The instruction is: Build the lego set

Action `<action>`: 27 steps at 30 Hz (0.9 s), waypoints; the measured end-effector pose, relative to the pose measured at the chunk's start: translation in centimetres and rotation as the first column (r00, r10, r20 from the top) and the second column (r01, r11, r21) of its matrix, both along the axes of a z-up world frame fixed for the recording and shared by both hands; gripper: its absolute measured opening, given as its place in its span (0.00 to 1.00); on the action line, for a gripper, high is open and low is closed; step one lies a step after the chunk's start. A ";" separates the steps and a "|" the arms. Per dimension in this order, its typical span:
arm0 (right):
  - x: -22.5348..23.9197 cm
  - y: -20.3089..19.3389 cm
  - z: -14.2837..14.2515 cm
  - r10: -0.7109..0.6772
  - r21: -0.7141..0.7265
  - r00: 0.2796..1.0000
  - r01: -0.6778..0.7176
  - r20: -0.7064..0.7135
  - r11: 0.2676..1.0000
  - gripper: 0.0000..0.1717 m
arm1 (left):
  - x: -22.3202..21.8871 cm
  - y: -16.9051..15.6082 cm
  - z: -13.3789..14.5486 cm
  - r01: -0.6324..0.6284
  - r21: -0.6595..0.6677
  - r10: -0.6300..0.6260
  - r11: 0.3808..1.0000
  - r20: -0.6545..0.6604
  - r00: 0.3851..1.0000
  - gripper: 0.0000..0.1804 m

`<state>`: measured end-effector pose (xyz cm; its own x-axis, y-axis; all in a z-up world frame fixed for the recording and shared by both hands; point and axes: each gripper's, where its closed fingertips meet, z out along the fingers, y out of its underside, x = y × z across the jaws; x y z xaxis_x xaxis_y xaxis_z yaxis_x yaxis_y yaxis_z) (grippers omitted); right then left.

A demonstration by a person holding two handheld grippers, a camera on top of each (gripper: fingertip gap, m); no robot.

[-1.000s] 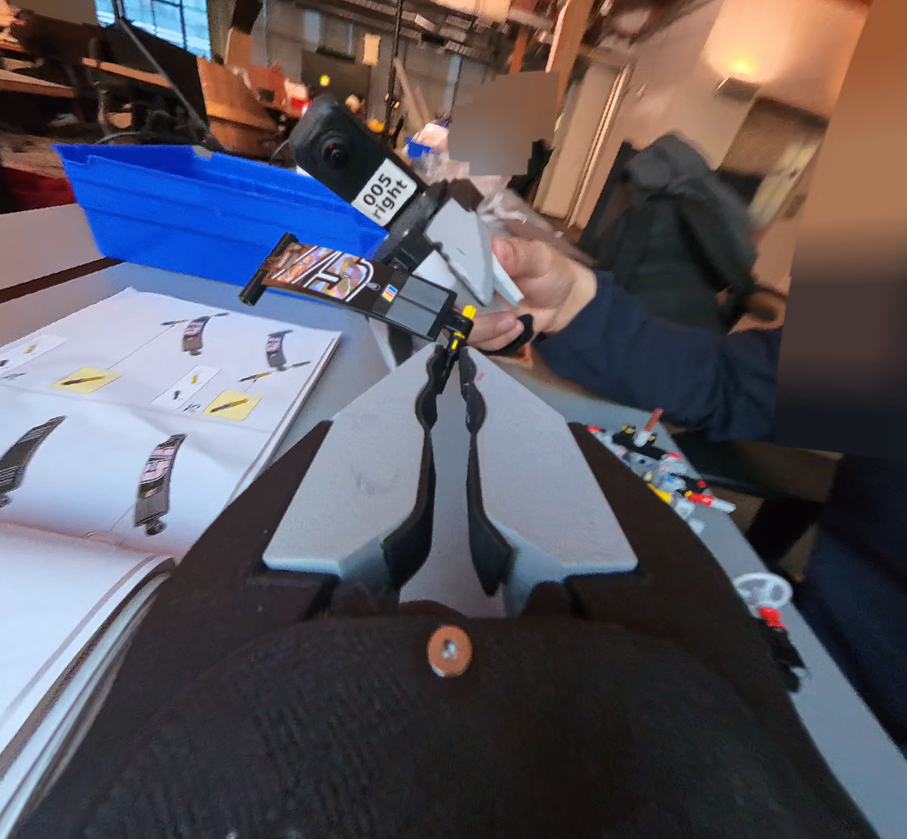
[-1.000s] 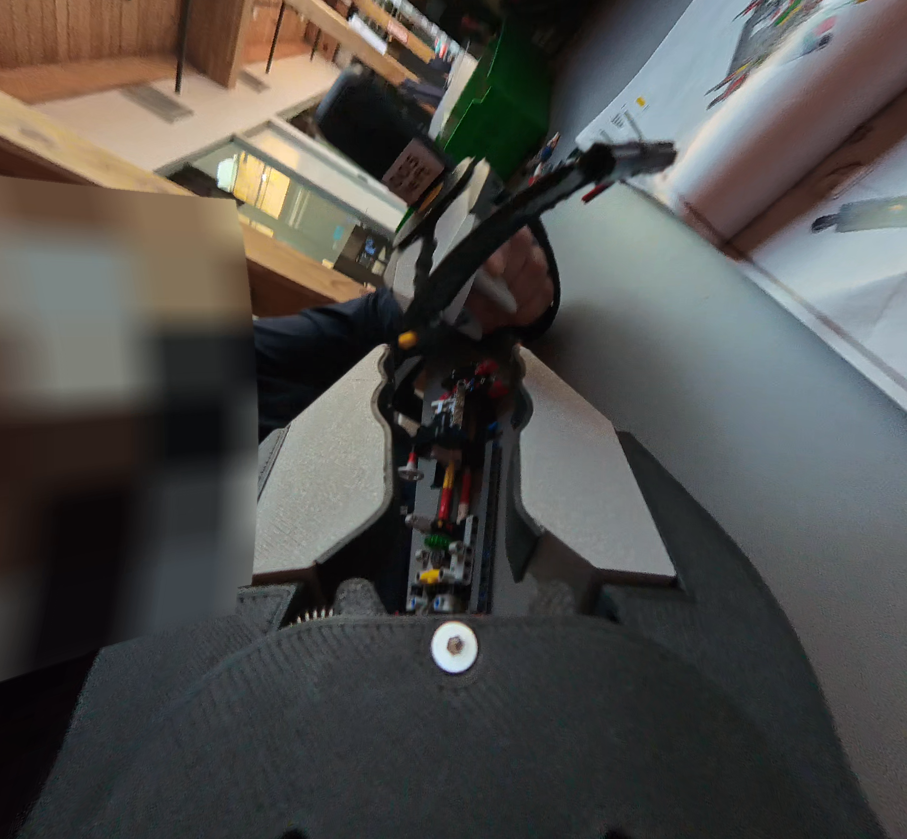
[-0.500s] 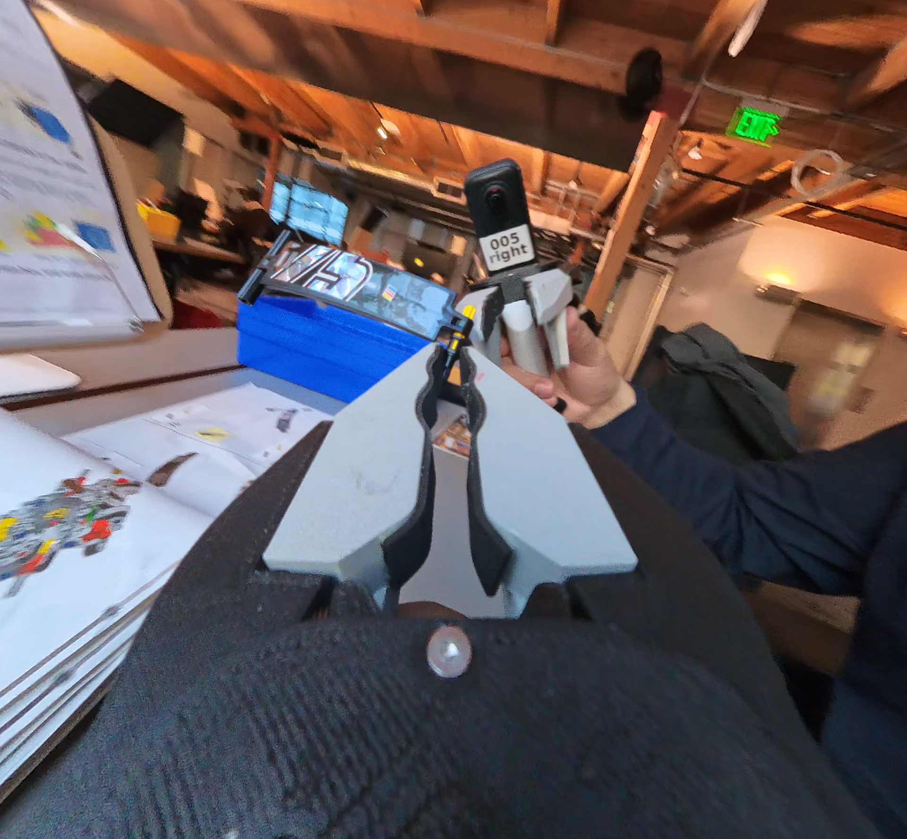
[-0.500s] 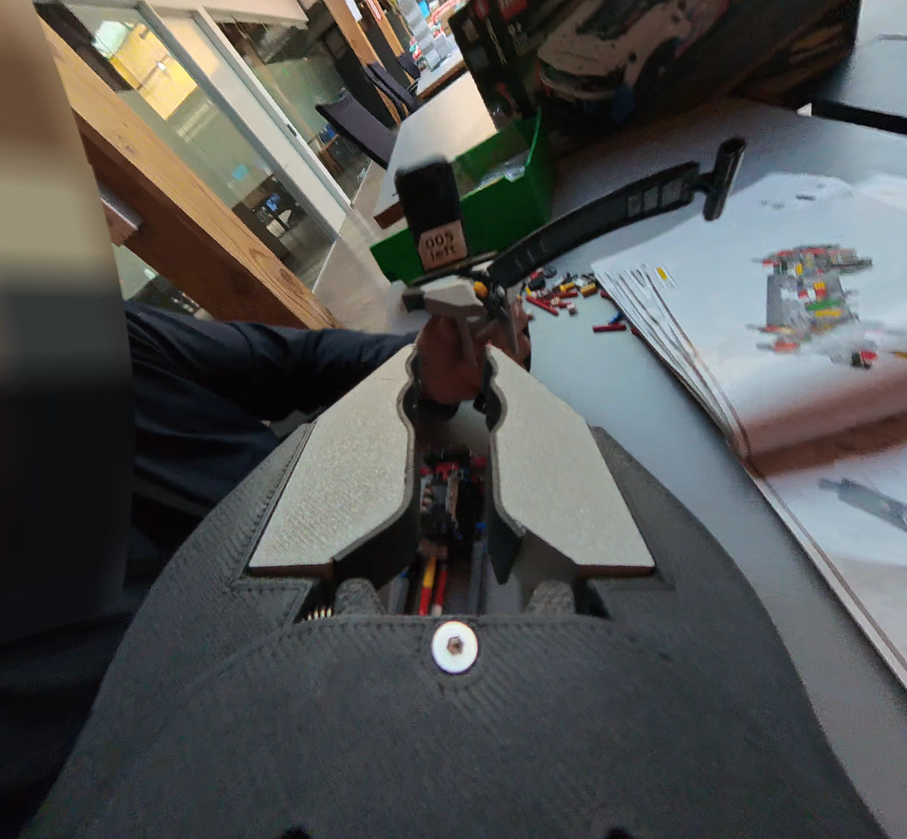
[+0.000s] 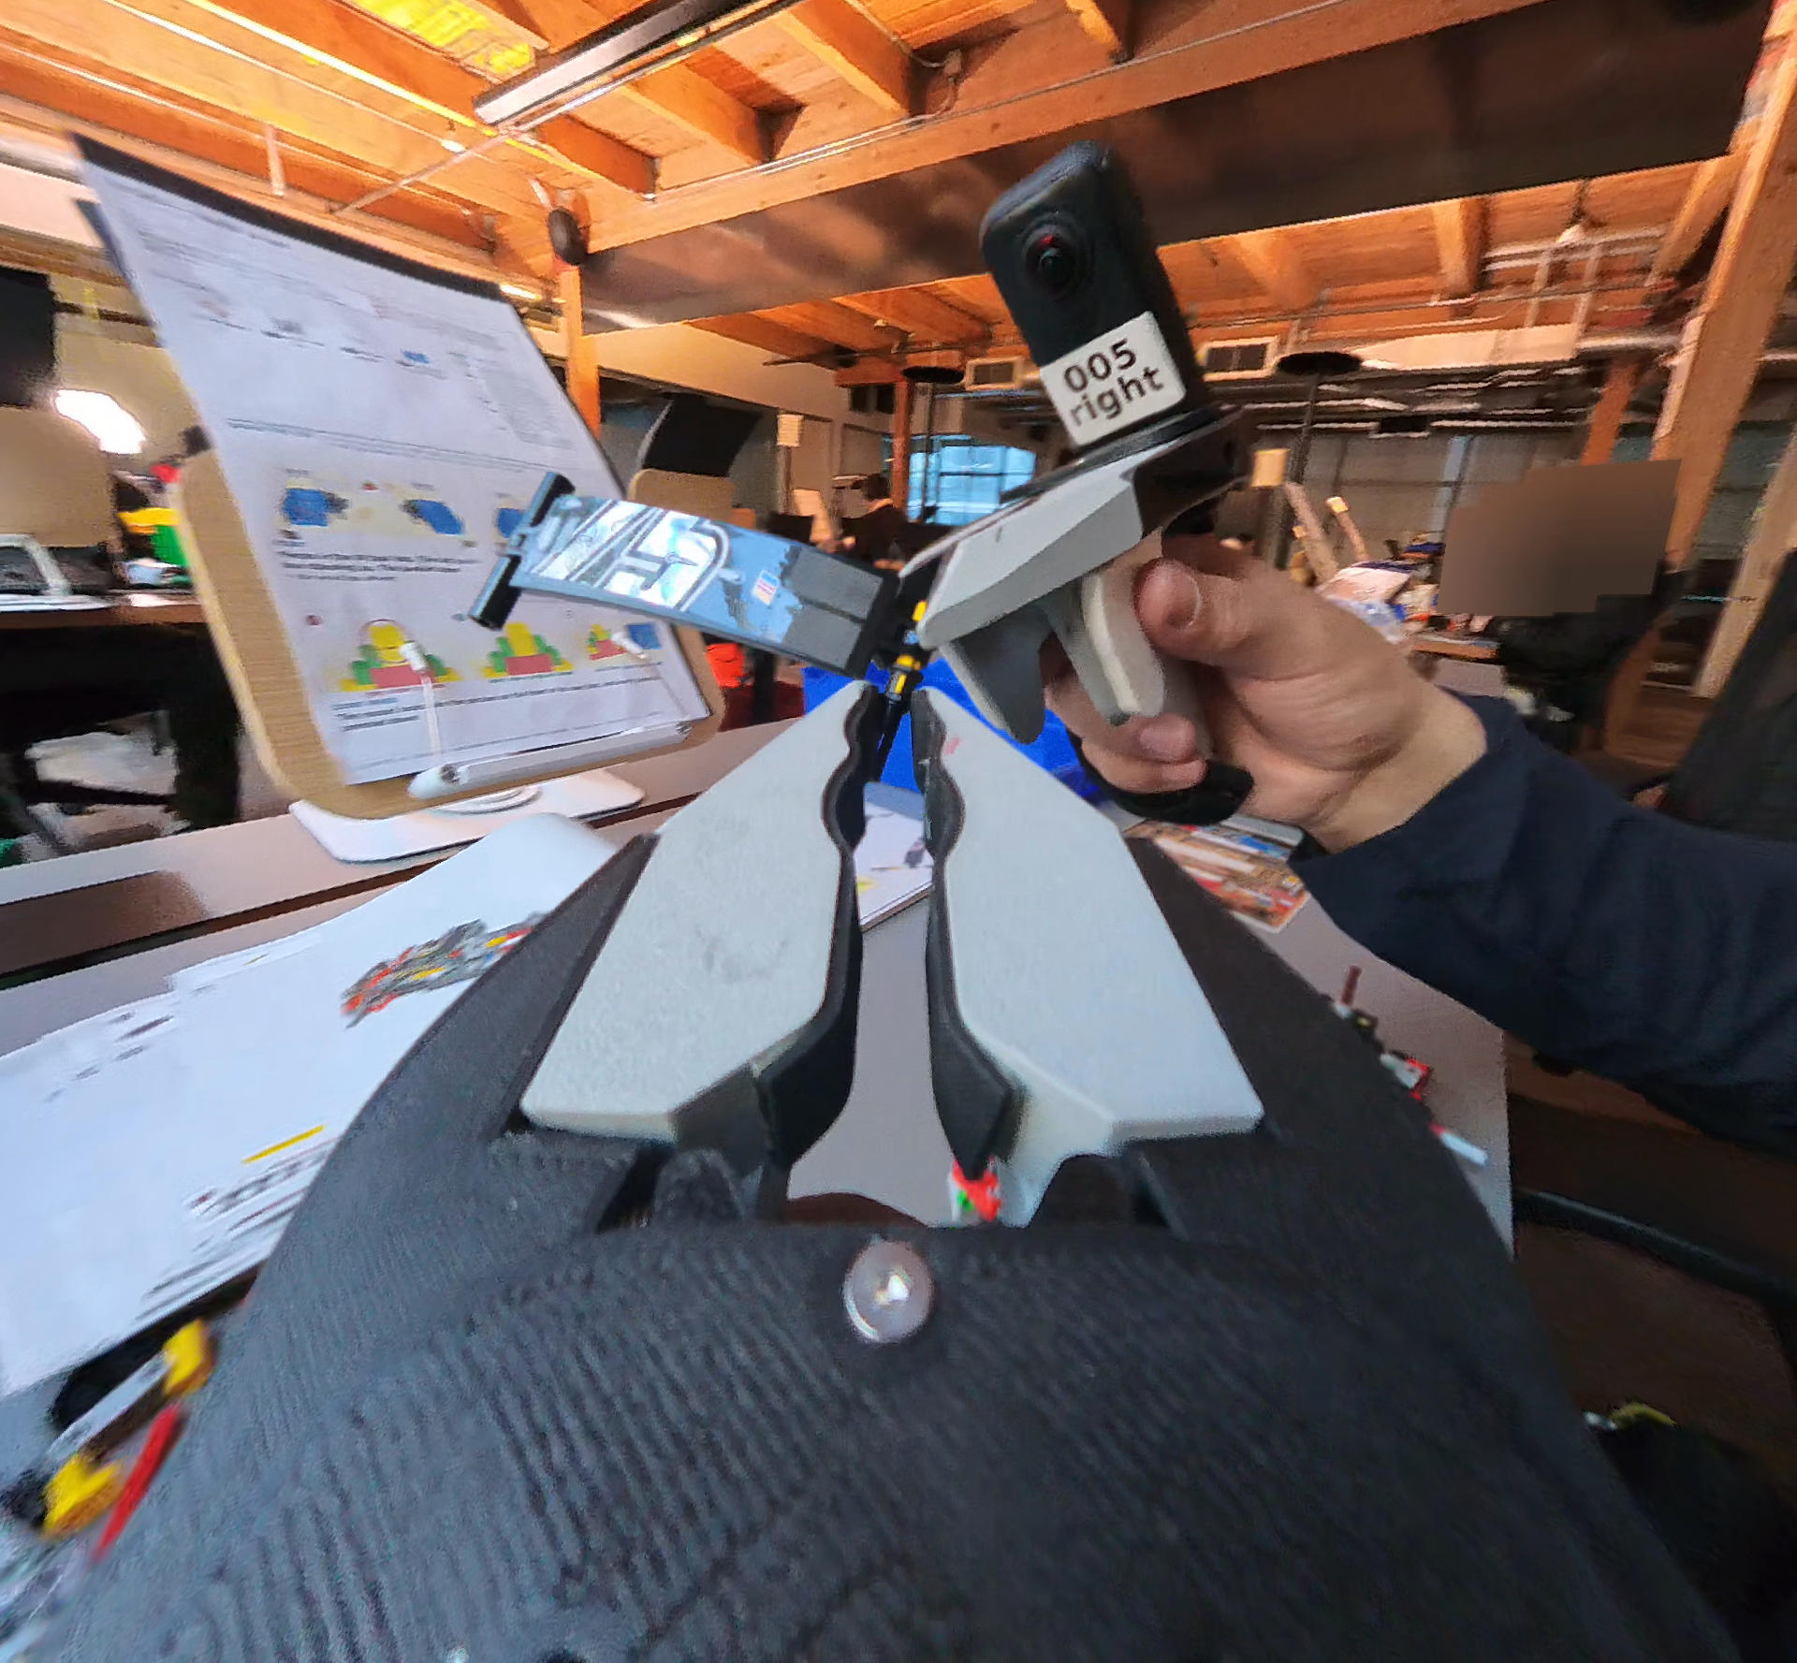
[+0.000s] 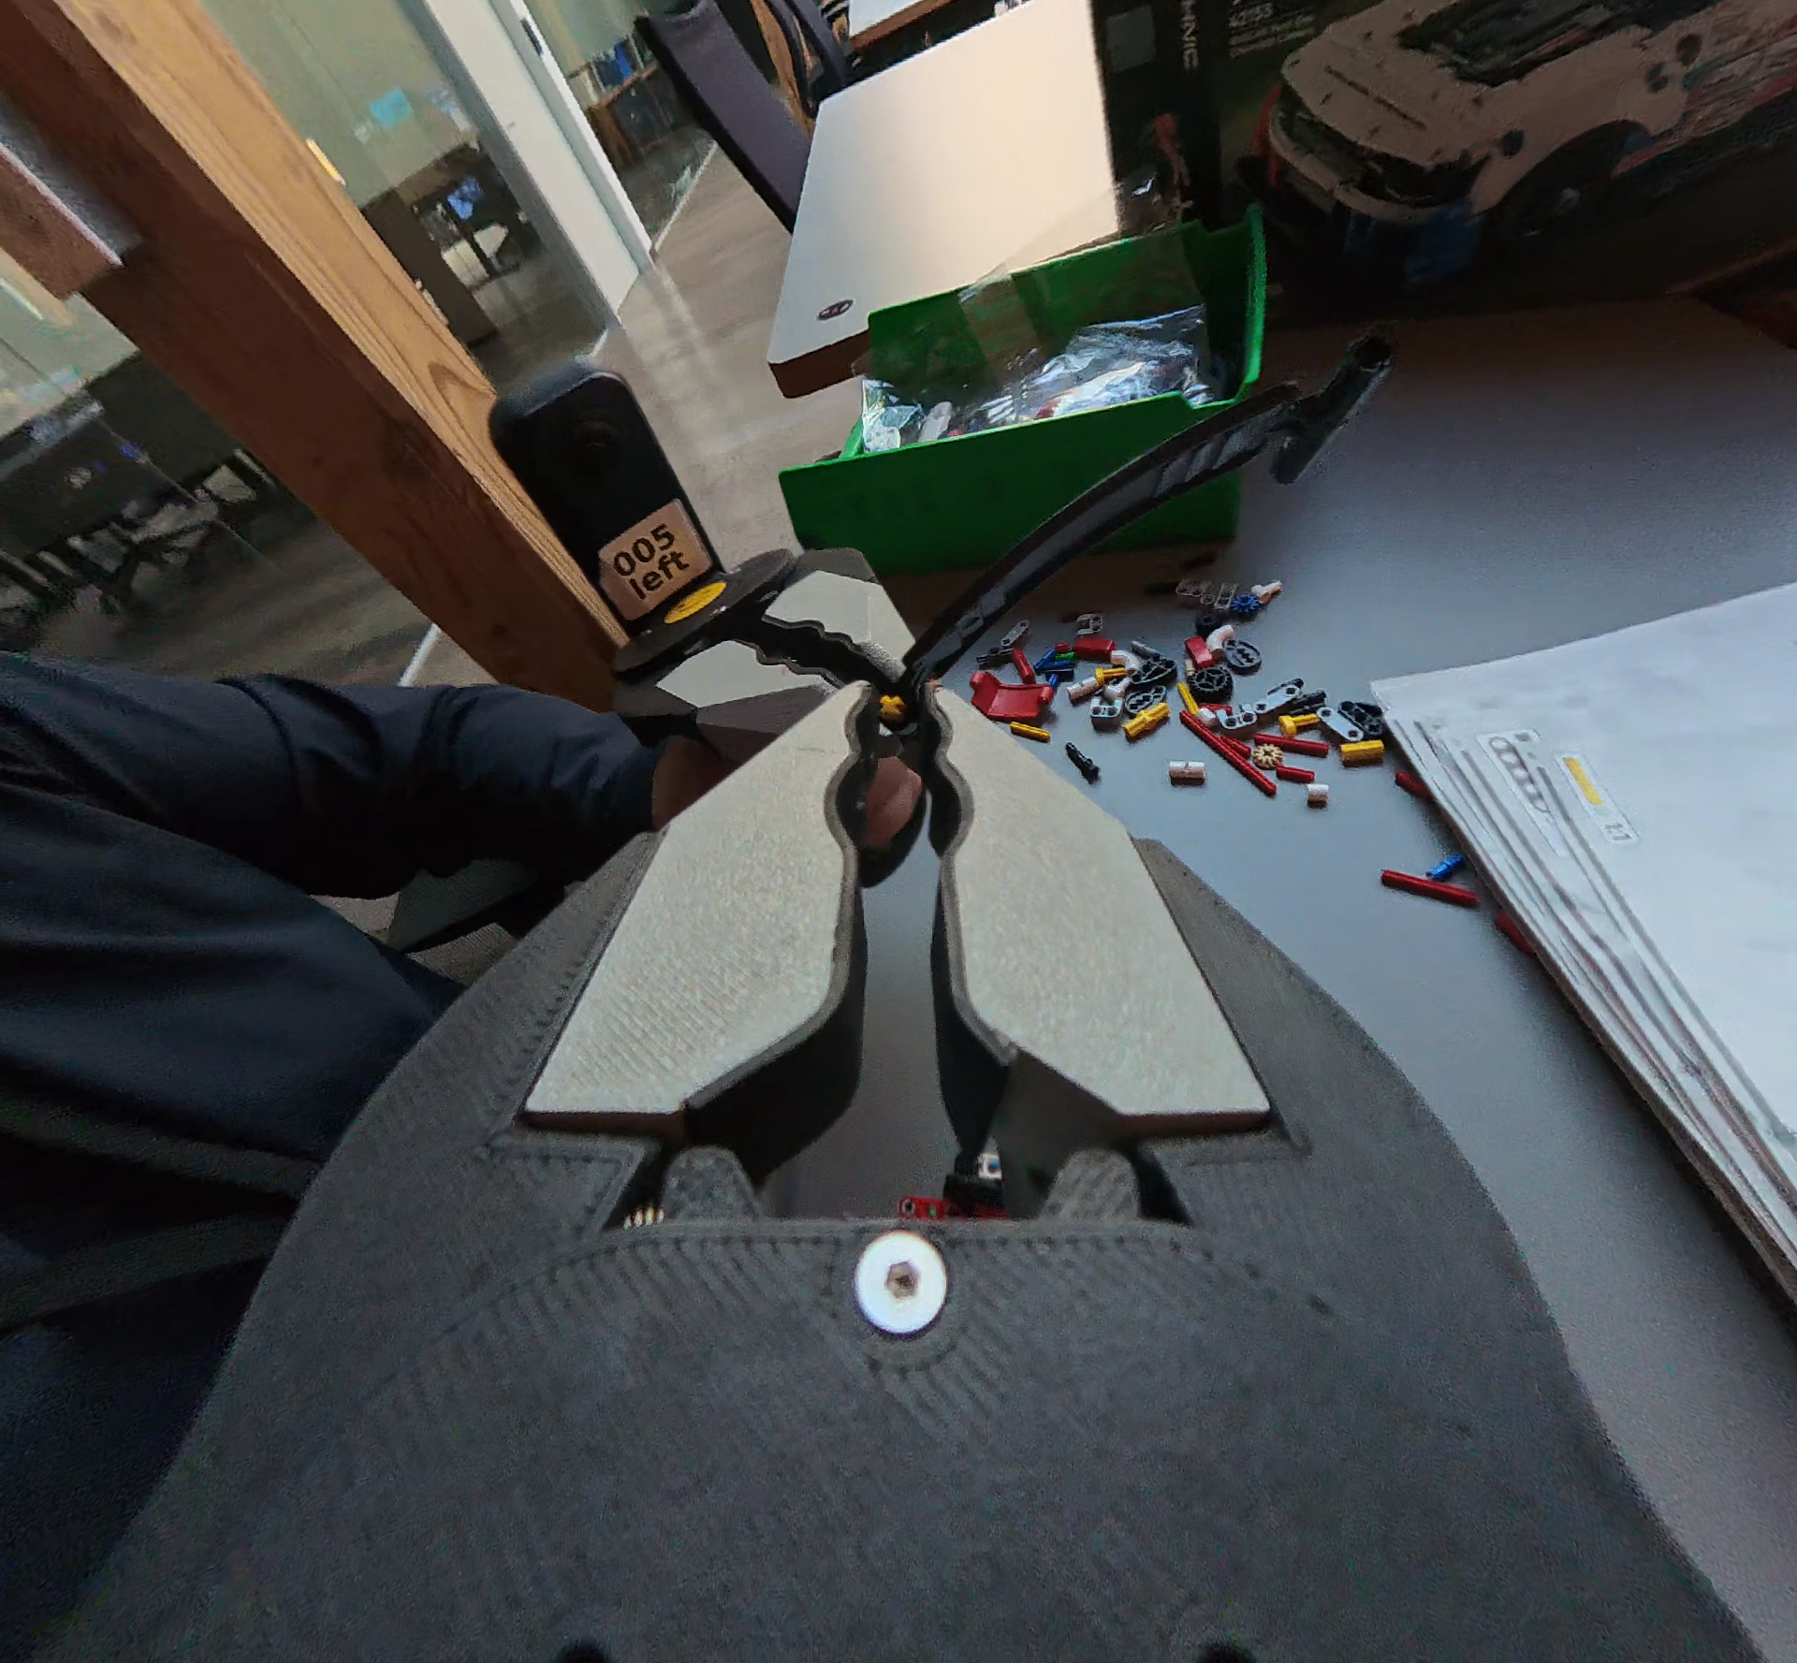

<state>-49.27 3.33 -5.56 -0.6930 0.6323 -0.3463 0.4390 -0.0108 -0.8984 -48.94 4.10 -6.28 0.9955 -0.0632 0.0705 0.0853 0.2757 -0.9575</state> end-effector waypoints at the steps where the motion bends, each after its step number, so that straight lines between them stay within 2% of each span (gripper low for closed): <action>1: -0.3 -0.9 -0.1 0.014 0.021 1.000 -0.014 -0.001 1.000 0.03 | -0.3 -0.8 -0.1 -0.031 -0.014 0.030 0.999 -0.007 1.000 0.02; 3: -0.6 -2.6 -0.2 0.056 0.044 0.998 -0.056 0.009 0.997 0.03 | -0.6 -2.6 -0.2 -0.062 -0.030 0.061 0.998 -0.021 0.998 0.02; 8: -0.6 -7.3 -1.4 0.167 0.093 0.985 -0.170 0.038 0.981 0.03 | -0.6 -6.5 -1.9 -0.024 -0.127 0.023 0.992 -0.009 1.000 0.04; 12: -1.2 -11.1 -2.8 0.215 0.152 0.976 -0.218 0.036 0.964 0.03 | -1.1 -9.3 -3.5 -0.098 -0.194 0.090 0.976 -0.048 0.995 0.02; 19: -3.4 -15.8 -4.5 0.275 0.076 0.956 -0.283 0.105 0.956 0.03 | -3.6 -14.1 -5.3 -0.192 -0.240 0.184 0.951 -0.056 0.981 0.02; 23: -4.0 -16.1 -5.1 0.326 0.038 0.929 -0.337 0.172 0.941 0.08 | -4.7 -15.2 -6.4 -0.278 -0.273 0.244 0.921 -0.152 0.958 0.02; 27: -5.4 -13.3 -6.0 0.295 0.031 0.936 -0.306 0.192 0.952 0.10 | -5.2 -15.3 -7.4 -0.293 -0.297 0.245 0.909 -0.188 0.951 0.02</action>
<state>-54.66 -9.98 -11.55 -0.7820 0.4280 -0.4531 0.5703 0.1981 -0.7972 -54.09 -11.15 -13.66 0.9722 0.2107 -0.1025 -0.0936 -0.0520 -0.9943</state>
